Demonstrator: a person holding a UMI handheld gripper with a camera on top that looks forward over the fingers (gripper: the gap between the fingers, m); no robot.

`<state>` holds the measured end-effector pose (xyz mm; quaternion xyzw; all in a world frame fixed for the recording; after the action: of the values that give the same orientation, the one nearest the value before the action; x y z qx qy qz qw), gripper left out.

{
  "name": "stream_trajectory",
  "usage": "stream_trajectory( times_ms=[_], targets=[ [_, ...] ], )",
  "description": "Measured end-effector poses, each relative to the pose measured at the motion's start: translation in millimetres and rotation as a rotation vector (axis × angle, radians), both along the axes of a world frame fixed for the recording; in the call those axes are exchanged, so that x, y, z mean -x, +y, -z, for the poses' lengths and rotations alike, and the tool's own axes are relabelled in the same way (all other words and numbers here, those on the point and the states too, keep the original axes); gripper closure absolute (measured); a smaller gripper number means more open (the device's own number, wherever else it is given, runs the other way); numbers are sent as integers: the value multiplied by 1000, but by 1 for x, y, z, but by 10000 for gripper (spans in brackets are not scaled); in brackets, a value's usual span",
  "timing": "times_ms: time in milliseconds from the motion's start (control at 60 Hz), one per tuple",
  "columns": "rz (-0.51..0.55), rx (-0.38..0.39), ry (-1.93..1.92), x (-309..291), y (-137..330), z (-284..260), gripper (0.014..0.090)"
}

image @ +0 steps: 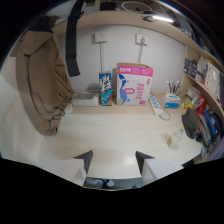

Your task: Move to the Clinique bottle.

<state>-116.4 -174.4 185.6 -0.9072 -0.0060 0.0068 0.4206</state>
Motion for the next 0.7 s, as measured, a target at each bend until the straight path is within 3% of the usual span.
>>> stream_trajectory(
  times_ms=[433, 700],
  targets=[
    [-36, -89, 8, -33, 0, -4, 175],
    [6, -142, -36, -111, -23, 28, 174]
  ],
)
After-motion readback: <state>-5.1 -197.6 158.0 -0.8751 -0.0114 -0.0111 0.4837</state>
